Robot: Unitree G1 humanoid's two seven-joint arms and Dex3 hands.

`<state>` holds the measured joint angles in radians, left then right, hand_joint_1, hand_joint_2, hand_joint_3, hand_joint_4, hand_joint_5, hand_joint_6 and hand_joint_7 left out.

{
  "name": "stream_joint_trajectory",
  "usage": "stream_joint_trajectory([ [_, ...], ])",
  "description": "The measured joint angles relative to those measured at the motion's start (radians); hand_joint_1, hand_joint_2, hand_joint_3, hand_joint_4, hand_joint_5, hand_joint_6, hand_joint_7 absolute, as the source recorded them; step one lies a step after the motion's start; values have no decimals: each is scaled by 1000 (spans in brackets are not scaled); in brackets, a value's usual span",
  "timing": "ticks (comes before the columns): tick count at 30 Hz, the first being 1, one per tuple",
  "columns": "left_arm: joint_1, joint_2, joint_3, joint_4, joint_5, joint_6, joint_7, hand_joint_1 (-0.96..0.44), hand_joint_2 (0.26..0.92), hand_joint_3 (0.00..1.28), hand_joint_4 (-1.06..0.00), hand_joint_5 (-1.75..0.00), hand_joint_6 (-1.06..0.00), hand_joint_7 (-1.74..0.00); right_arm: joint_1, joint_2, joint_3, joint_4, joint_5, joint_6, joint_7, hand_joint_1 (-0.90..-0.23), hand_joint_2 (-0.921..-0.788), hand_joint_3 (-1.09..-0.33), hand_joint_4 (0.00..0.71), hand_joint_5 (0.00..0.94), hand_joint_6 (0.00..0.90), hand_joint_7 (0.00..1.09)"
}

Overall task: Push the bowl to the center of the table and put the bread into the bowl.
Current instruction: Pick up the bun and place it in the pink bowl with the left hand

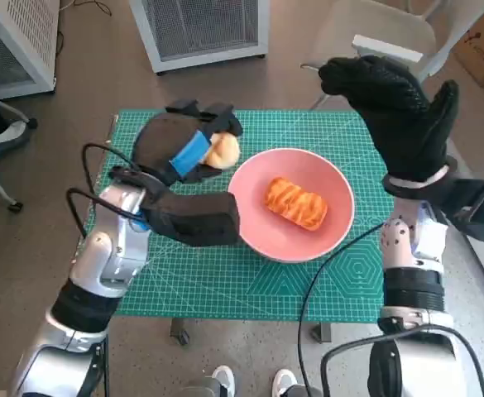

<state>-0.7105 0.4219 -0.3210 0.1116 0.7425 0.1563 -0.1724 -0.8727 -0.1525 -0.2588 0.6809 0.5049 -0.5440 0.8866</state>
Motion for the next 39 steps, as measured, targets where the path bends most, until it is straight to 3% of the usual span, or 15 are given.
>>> stream_joint_trajectory([
  [25, -82, -76, -79, 42, 42, -18, -9, 1, 918, 78, -702, -1182, -600, -1167, 4, -1, 2, 0, -2, -13, -3, -648, -921, -737, 268, 4, 96, 524],
  [39, -153, -126, -124, 208, 41, -103, -6, 2, 910, 55, -751, -1084, -628, -1194, 11, -3, 4, -6, -3, -13, -5, -647, -921, -739, 264, 1, 95, 524],
])
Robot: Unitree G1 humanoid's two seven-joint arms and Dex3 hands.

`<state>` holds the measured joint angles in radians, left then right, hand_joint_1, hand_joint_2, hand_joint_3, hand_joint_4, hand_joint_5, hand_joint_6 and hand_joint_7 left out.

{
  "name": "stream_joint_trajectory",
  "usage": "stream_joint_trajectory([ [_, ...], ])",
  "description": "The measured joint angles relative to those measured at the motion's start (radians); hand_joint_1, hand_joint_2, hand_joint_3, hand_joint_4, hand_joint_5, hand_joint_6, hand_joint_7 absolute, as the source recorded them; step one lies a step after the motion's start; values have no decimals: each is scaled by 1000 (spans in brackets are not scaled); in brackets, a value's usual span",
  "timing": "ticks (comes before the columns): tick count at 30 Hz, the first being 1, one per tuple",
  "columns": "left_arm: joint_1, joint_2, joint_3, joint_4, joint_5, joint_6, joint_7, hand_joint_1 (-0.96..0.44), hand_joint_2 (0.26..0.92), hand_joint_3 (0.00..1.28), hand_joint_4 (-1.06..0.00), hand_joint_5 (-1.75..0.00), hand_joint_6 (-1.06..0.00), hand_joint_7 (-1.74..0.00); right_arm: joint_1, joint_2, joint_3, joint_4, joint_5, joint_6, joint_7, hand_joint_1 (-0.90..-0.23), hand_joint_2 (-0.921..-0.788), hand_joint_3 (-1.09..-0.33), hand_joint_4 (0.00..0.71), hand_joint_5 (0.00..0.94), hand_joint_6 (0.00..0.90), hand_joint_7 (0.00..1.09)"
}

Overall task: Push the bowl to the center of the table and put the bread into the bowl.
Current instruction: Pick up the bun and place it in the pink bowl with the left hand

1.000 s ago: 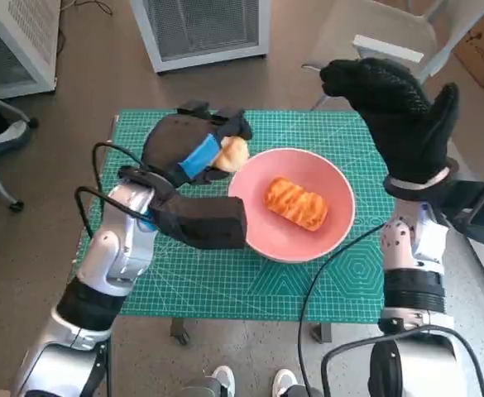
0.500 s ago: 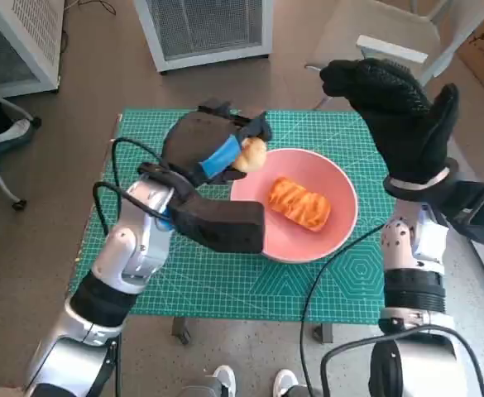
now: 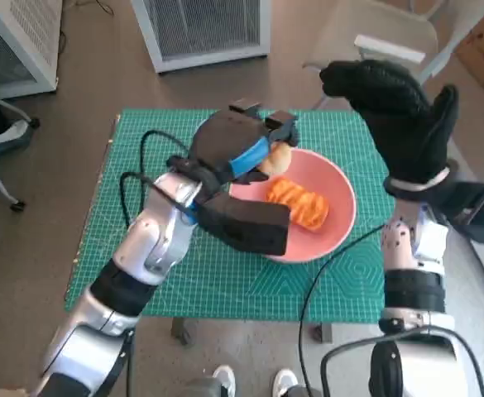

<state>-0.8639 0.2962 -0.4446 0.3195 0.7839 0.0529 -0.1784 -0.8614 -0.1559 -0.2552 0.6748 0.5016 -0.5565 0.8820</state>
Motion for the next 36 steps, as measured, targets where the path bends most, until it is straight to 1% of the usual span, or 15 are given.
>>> stream_joint_trajectory([
  [13, -17, -10, -15, 95, 2, -40, 21, 2, 907, 57, -744, -1086, -644, -1191, 6, -9, 1, -13, 0, 1, -7, -653, -921, -738, 264, 1, 101, 527],
  [20, -18, -14, -20, 110, 5, -41, 22, 2, 908, 60, -750, -1038, -632, -1246, 8, -9, 2, -15, 0, 1, -13, -654, -921, -736, 265, 1, 103, 527],
  [27, -18, -19, -23, 120, 5, -41, 22, 2, 908, 63, -756, -1063, -619, -1218, 12, -9, 5, -17, 0, 2, -14, -651, -921, -737, 264, 1, 102, 526],
  [36, -18, -22, -26, 127, 8, -41, 27, 2, 907, 64, -759, -1049, -616, -1237, 13, -9, 9, -20, -4, 1, -17, -648, -921, -738, 264, 0, 89, 520],
])
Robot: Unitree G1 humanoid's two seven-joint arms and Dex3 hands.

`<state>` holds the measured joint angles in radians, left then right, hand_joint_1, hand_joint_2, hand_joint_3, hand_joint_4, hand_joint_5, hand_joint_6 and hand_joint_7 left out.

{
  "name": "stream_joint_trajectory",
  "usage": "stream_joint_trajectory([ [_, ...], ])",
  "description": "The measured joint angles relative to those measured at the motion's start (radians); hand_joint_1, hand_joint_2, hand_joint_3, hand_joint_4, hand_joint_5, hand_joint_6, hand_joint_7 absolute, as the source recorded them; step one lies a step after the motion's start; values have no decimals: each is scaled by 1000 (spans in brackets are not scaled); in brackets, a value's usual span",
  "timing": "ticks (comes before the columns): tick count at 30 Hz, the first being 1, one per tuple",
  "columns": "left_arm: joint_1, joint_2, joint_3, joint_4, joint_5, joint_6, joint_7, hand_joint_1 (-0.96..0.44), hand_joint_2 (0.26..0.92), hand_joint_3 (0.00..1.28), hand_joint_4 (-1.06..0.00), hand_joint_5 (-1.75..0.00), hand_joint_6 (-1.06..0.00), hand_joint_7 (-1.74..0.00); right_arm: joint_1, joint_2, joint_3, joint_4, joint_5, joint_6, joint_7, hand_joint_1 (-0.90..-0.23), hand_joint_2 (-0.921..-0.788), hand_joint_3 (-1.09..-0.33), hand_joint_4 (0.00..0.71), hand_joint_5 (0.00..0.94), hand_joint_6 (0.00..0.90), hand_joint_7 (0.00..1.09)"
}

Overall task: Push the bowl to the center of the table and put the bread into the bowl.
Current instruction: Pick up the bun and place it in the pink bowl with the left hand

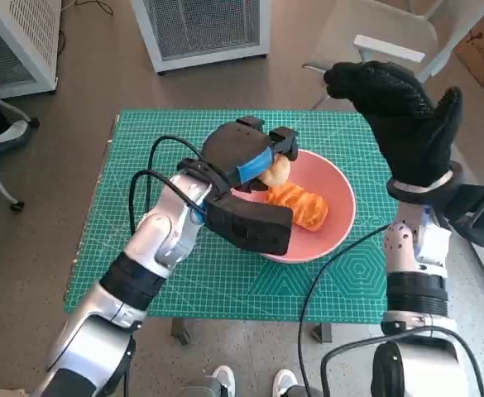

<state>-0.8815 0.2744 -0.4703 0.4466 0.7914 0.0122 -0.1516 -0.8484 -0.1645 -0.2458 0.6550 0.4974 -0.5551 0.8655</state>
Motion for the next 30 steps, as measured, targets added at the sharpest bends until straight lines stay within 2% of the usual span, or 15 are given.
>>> stream_joint_trajectory([
  [30, 0, -40, -22, 68, 21, -13, 45, 2, 909, 68, -745, -1115, -614, -1187, 0, 0, -3, 0, -3, 0, 0, -655, -921, -736, 264, 0, 85, 525],
])
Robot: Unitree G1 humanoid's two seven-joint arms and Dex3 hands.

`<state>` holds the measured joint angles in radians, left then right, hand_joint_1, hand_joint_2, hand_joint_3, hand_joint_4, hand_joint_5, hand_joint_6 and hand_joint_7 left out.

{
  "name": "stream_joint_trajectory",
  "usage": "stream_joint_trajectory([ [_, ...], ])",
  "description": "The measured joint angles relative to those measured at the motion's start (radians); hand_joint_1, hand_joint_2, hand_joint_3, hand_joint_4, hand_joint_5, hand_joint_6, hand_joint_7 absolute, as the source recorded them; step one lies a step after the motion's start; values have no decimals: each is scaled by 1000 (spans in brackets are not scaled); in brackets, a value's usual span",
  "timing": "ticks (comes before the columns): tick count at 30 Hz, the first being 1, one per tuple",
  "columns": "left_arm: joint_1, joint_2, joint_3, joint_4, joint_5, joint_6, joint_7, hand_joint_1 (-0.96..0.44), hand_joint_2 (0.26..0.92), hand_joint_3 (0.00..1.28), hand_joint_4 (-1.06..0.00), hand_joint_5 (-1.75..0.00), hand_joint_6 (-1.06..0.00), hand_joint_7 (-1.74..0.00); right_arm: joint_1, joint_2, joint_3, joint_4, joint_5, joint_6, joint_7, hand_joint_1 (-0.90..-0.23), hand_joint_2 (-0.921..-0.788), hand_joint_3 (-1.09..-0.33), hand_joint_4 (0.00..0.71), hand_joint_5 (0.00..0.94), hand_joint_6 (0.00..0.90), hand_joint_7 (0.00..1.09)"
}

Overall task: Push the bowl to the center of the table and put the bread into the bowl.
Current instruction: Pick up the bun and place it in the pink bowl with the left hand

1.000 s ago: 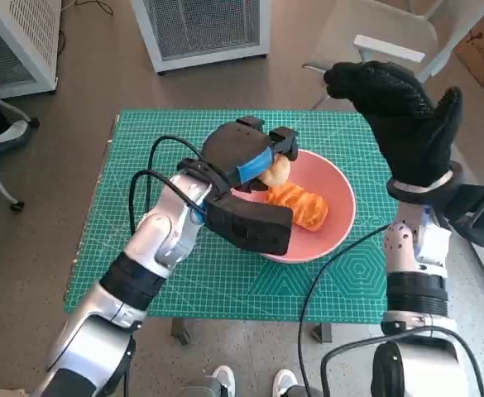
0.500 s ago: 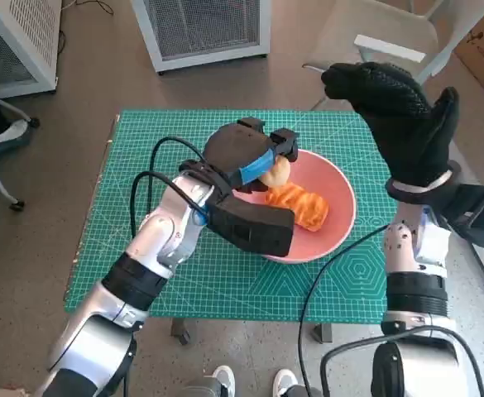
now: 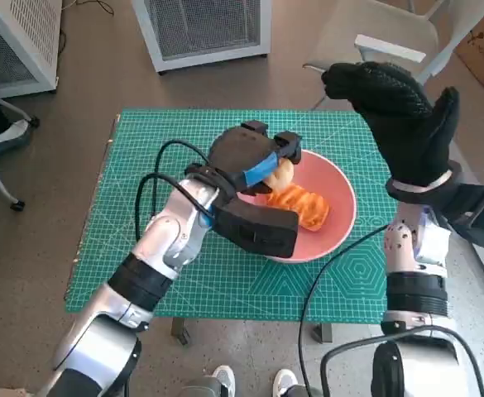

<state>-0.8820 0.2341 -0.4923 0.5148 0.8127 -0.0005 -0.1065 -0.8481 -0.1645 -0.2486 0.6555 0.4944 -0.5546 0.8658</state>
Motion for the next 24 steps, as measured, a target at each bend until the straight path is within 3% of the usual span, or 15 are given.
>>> stream_joint_trajectory([
  [6, -1, -5, -1, 33, -3, -3, 1, 2, 914, 71, -736, -1175, -608, -1134, 2, 0, -2, 0, 0, 0, 0, -652, -921, -736, 264, 1, 85, 526],
  [12, -1, -10, 11, 46, -38, -3, -5, 0, 920, 245, -531, -1410, -396, -1315, 4, 0, -4, -1, 2, 5, 0, -650, -921, -734, 267, 2, 85, 526],
  [13, -1, -12, 14, 47, -45, -3, -6, -69, 920, 258, -475, -1297, -398, -1354, 4, 0, -4, -2, 2, 6, 0, -650, -921, -734, 267, 2, 85, 526],
  [14, -1, -13, 17, 49, -50, -3, -8, -169, 921, 271, -432, -1062, -408, -1403, 4, 0, -4, -2, 2, 7, 0, -649, -921, -734, 268, 3, 85, 526],
  [15, -1, -15, 19, 50, -55, -2, -10, -193, 907, 225, -392, -813, -371, -1133, 4, 0, -4, -3, 2, 7, 0, -649, -921, -735, 269, 3, 85, 525],
  [18, 0, -16, 20, 49, -65, 8, -14, -282, 916, 114, -386, -316, -383, -604, 6, 0, -4, -7, 2, 8, 0, -648, -921, -735, 269, 3, 85, 525],
  [21, 2, -13, 19, 44, -63, 13, -13, -342, 920, 77, -382, -129, -383, -403, 6, 0, -4, -10, 2, 8, 0, -647, -921, -735, 270, 3, 85, 525],
  [24, 4, -8, 15, 41, -59, 14, -13, -365, 921, 66, -381, -65, -384, -332, 6, 0, -4, -12, 2, 8, 0, -647, -921, -735, 270, 3, 85, 525],
])
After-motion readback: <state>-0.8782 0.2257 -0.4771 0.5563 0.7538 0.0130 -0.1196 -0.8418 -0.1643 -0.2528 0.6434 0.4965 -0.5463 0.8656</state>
